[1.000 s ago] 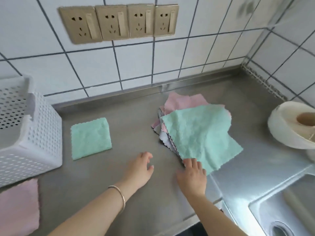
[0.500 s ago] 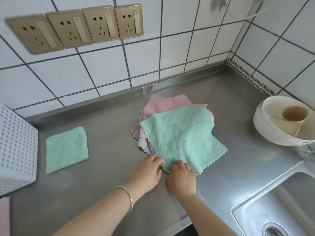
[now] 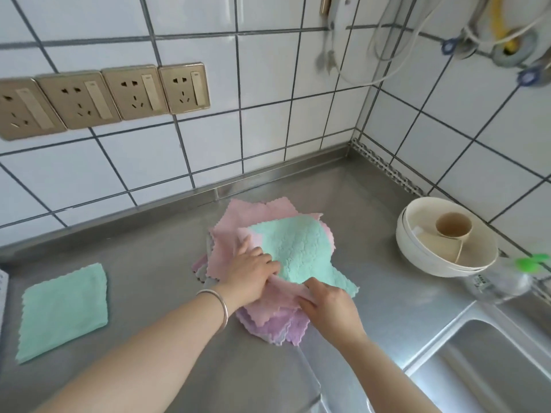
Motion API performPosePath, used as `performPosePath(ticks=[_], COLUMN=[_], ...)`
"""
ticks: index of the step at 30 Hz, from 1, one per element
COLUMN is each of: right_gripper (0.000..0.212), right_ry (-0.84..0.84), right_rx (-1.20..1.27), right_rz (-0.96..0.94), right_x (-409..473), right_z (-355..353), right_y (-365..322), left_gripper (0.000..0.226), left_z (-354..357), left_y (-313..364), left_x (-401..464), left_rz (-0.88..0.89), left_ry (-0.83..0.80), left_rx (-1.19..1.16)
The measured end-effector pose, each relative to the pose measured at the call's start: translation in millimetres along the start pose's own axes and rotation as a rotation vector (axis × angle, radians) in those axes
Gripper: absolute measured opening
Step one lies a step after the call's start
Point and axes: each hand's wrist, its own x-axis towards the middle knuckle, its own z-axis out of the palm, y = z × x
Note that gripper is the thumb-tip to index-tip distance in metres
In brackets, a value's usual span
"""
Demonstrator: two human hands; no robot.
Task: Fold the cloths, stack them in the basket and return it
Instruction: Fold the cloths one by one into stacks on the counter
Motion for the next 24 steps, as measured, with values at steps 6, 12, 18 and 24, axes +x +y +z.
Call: performPosePath(ticks=[6, 12, 18, 24], right_gripper=[0.042, 0.049, 0.042, 0.049], right_ry=[-0.149, -0.334, -0.49, -0.567], right_rx=[0.089, 0.356, 0.446, 0.342], right_rz=[0.069, -0.052, -0.181, -0.29], right_x=[23, 43, 61, 73], right_z=[-61, -105, -100, -67], right_y=[-8, -52, -115, -184], left_gripper=[0.037, 0.044, 0.022, 0.021], left_z=[-40, -97, -129, -132], left_y=[-38, -54, -70, -112], left_x=[-6, -69, -146, -222], left_rz=[0.117, 0.004, -0.225, -0.393], left_ry=[0.142, -0.049, -0.21, -0.236], left_rx=[0.076, -0.248, -0.576, -0.57])
